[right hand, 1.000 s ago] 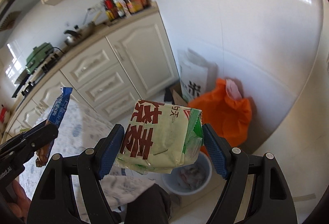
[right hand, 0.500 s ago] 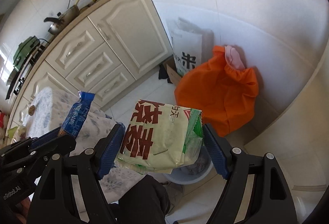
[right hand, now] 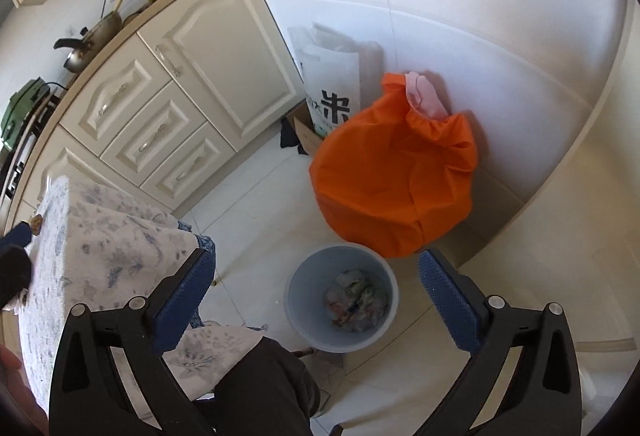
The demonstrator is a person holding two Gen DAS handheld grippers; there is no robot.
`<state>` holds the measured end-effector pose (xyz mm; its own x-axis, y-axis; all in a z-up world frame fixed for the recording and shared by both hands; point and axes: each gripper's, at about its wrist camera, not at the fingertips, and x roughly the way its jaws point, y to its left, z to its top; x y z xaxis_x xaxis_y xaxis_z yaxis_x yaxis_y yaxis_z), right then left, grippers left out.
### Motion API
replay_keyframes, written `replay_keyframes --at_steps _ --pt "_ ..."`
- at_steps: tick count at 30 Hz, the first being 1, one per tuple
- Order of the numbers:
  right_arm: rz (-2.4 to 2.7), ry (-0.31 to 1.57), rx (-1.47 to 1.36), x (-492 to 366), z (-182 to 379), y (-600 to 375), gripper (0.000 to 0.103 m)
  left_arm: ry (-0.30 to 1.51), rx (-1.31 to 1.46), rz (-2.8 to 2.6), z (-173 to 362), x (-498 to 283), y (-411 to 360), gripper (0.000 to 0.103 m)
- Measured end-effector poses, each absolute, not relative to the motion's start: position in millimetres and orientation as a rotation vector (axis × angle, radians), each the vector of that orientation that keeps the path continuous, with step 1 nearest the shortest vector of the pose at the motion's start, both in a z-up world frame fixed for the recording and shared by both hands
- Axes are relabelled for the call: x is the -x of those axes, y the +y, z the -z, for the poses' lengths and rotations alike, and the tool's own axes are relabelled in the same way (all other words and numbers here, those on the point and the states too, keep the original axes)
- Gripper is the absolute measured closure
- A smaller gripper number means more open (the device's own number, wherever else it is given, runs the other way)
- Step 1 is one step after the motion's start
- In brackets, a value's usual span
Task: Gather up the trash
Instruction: 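Open both grippers above the grey bin to drop the bar and packet, then return both tools to the table toward the long snack bag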
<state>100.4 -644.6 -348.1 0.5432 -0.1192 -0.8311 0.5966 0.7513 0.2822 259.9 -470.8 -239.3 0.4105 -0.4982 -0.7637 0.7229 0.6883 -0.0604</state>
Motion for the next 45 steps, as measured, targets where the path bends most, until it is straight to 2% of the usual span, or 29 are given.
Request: replay_keyframes --at_steps 4,10,26,33,45 --pt "0.449 0.873 -0.568 -100 326 -633 0.0 0.782 -0.266 0.763 220 -248 -444 0.001" --pt "0.412 0.801 -0.512 -107 280 -601 0.0 0.691 -0.21 0.721 193 -209 -365 0.001" --pt "0.192 0.605 -0.305 -145 158 -459 0.0 0.503 -0.061 0.487 128 -126 -165 0.001" --pt "0.065 0.554 -0.22 -162 130 -387 0.0 0.467 0.0 0.359 120 -102 -98 0.001" --pt "-0.098 0.544 -0.117 -182 118 -302 0.0 0.463 0.075 0.162 127 -65 -21 0.001"
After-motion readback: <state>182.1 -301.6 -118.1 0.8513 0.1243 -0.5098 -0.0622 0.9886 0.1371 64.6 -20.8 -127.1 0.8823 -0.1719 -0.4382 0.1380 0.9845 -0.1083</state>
